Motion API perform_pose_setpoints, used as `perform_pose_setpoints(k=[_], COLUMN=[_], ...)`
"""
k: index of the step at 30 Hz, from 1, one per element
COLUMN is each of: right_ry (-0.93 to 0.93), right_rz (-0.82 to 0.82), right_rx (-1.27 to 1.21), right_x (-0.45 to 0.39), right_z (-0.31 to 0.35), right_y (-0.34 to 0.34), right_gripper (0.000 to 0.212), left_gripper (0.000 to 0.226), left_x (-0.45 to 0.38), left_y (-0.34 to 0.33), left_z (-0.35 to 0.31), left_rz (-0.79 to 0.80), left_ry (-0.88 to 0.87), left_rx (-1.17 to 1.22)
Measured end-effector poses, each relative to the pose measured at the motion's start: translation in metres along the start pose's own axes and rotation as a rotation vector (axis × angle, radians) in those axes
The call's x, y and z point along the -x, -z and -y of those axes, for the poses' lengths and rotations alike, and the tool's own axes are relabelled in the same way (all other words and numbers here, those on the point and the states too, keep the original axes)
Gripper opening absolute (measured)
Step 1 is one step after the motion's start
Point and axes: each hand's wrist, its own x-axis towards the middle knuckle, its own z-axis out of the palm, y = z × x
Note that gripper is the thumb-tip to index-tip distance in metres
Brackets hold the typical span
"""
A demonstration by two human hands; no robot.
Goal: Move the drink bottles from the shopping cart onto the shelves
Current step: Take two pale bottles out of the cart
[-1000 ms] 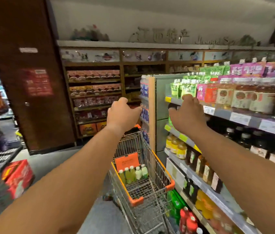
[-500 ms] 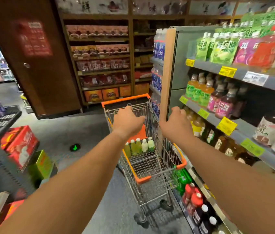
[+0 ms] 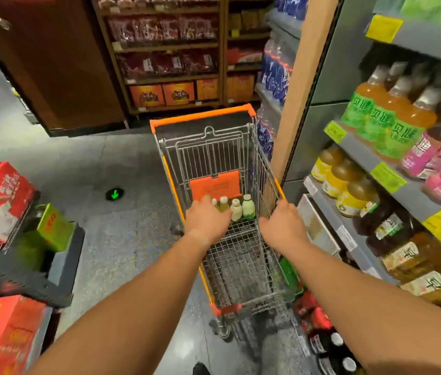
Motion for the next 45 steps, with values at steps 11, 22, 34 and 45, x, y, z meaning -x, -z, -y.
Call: perform_pose_setpoints(k=[11,22,34,45], right_ry=[-0.087,-0.125,-0.240,-0.232], right_rz=[0.079,0.259,0.164,0.120], right_rx=[-0.001,0.070,0.023,-0.087], right_x=[-0.175,-0.413,-0.499,-0.483], right_z=[-0.001,-0.065,-0.111,-0.101], right_y=[-0.102,-0.309,-0.417,-0.394], right_gripper=[0.051,0.051,0.077,0.039], left_gripper=[0.056,0.038,0.081,0.031], left_x=[-0.182,-0.391,-0.460,-0.444], left_y=[-0.090,-0.289,-0.388,-0.373], left_z=[0.030,0.082,0.132,0.128], left_rz=[0.159,0.223,0.294,0.185], left_ry=[0.091,-0.008,0.001,0.069], left_rx=[-0.086,-0.122,-0.116,0.040])
